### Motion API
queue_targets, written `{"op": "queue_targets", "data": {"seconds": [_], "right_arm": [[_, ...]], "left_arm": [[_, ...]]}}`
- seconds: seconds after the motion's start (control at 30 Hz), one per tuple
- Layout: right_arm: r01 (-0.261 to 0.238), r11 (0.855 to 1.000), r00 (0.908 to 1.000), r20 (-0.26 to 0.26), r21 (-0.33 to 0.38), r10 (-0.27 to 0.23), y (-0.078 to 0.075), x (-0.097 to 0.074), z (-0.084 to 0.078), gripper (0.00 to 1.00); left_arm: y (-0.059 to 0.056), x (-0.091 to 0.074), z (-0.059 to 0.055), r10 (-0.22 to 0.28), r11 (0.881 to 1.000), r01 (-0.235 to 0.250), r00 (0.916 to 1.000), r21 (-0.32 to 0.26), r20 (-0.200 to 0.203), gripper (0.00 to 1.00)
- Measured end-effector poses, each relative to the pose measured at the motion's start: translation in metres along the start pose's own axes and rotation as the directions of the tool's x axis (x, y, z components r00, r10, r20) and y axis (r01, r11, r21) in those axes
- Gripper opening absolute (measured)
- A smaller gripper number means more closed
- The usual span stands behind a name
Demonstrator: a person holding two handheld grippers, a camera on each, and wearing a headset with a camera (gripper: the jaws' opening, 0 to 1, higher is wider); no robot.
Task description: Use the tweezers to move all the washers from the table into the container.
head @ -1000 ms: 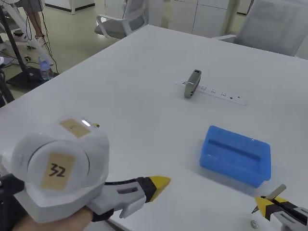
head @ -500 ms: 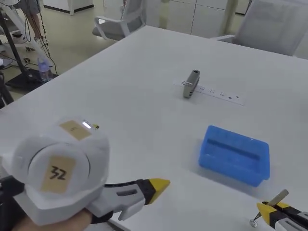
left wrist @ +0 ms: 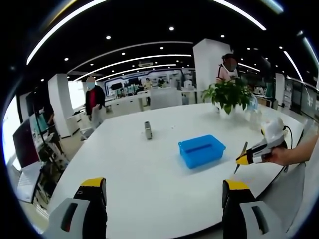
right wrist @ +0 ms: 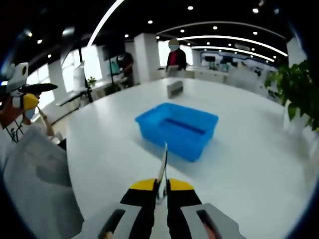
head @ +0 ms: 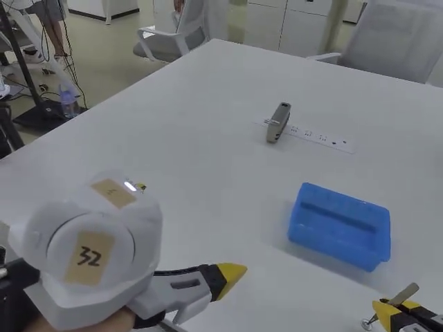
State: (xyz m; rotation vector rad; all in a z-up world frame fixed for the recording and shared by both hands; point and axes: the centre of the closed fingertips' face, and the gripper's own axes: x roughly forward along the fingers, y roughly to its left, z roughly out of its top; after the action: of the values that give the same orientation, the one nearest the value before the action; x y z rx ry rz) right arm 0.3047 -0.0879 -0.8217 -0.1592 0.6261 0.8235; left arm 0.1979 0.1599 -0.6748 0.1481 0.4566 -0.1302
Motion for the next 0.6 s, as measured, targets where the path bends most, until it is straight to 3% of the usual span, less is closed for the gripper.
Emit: {"op": "queue_targets", "data": {"seconds": [0.23, 0.6], "right_arm": [[-0.003, 0.999, 0.9999, -0.013, -0.042, 0.003, 0.0044, -0.0012, -0.0018, 0.04], [0.003, 0.999, 0.9997, -0.025, -0.041, -0.004, 0.0006, 0.0028, -0.0013, 0.04]], "left_arm": [[-0.0008, -0.0007, -0.0048, -0.001, 1.000, 0.001, 1.0000, -0.004, -0.008, 0.99], [0.0026, -0.0026, -0.0077, 0.008, 1.000, -0.008, 0.9999, -0.013, -0.010, 0.99]]}}
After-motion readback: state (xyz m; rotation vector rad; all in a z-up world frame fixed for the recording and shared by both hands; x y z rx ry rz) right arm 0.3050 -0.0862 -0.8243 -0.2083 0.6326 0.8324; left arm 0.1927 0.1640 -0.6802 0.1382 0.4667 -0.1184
